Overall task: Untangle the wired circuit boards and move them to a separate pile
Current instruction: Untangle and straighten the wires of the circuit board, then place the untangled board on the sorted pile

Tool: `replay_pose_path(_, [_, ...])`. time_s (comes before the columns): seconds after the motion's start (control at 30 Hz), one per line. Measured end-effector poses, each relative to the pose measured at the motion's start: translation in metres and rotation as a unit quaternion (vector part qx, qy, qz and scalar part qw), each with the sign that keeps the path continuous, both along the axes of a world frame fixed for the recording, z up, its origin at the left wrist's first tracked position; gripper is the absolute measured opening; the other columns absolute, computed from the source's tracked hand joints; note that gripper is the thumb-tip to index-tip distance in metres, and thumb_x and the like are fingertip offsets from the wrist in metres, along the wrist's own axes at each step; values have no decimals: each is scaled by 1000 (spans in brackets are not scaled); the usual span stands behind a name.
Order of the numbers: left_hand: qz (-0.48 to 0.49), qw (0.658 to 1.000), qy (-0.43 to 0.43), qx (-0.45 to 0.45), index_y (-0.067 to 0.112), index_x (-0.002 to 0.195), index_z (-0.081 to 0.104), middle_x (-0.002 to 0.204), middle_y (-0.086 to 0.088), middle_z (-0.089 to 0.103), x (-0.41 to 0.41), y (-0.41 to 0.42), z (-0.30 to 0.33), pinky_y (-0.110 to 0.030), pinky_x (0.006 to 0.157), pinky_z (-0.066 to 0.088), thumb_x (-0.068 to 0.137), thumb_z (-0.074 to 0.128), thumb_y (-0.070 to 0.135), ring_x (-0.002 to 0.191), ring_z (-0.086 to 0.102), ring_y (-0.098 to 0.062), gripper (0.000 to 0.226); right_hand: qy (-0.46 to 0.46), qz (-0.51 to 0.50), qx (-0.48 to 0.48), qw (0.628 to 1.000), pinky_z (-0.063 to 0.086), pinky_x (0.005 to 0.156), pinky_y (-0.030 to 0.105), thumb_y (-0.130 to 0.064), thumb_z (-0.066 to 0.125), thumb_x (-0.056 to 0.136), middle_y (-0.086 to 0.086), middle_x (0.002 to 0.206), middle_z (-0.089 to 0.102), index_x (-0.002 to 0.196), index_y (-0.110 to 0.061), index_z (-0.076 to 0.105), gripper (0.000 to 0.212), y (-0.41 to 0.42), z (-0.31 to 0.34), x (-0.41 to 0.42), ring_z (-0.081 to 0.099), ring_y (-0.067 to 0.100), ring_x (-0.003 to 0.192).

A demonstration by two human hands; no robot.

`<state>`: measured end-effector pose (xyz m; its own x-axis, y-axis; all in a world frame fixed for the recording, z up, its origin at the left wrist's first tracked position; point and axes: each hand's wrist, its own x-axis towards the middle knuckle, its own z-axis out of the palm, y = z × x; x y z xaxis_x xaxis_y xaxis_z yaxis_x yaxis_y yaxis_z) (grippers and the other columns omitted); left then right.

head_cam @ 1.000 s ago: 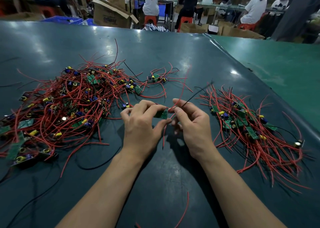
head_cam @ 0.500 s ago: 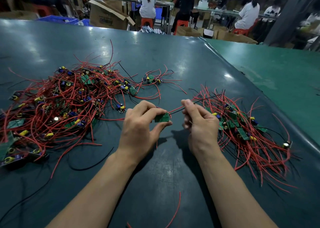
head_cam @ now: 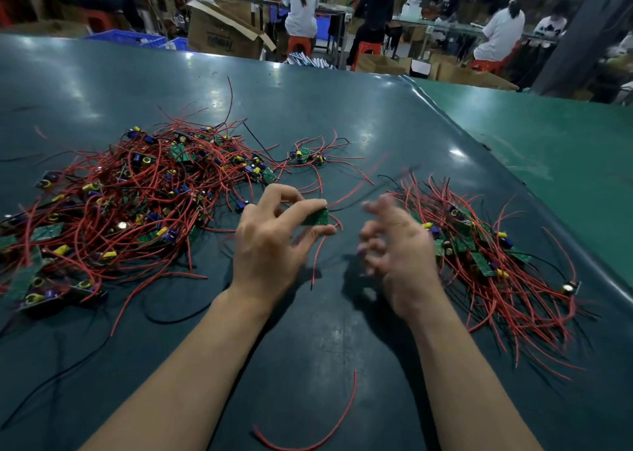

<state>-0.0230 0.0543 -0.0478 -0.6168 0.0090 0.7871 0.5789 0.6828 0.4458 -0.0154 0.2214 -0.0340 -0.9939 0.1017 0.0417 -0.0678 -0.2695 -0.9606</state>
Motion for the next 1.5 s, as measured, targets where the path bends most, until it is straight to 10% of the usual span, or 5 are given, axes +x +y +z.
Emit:
replay_pose_path(0.17, [-99, 994, -1, -42, 9, 107, 75, 94, -9, 66, 3, -4, 1, -45, 66, 53, 78, 78, 20, 75, 61, -22, 32, 30, 130, 151, 979, 36, 36, 19, -42, 68, 77, 3, 59, 59, 77, -17, 74, 26, -10, -8, 8, 49, 11, 43])
replay_pose_path(0.5, [29, 998, 17, -45, 13, 83, 77, 82, 2, 73, -2, -27, 2, -51, 74, 45, 86, 71, 27, 76, 63, -27, 15, 98, -27, 156, 982, 37, 44, 11, -17, 70, 90, -6, 54, 60, 73, -22, 74, 17, -4, -5, 8, 51, 3, 48])
replay_pose_path(0.9, [127, 987, -67, 67, 7, 77, 68, 75, -6, 64, -6, -25, 1, -42, 68, 48, 94, 63, 26, 69, 57, -30, 25, -32, -286, -46, 957, 54, 47, 24, -12, 67, 92, 13, 89, 67, 108, 3, 62, 23, 15, -16, -5, 67, 16, 62])
replay_pose_path(1.07, [95, 990, -90, 42, 11, 69, 67, 69, -1, 64, -7, -20, 1, -50, 70, 50, 90, 61, 32, 66, 60, -29, 30, -25, -294, 103, 950, 51, 46, 25, -17, 58, 96, 7, 79, 70, 84, -12, 68, 17, 12, -21, -6, 67, 14, 65])
replay_pose_path(1.5, [106, 994, -17, -21, 17, 60, 63, 61, 4, 63, 3, -14, -3, -43, 71, 42, 89, 63, 30, 60, 59, -24, 32, 2, -193, 478, 857, 27, 115, 32, -25, 59, 93, 9, 148, 40, 141, -8, 47, 52, 5, -17, -3, 35, 20, 139])
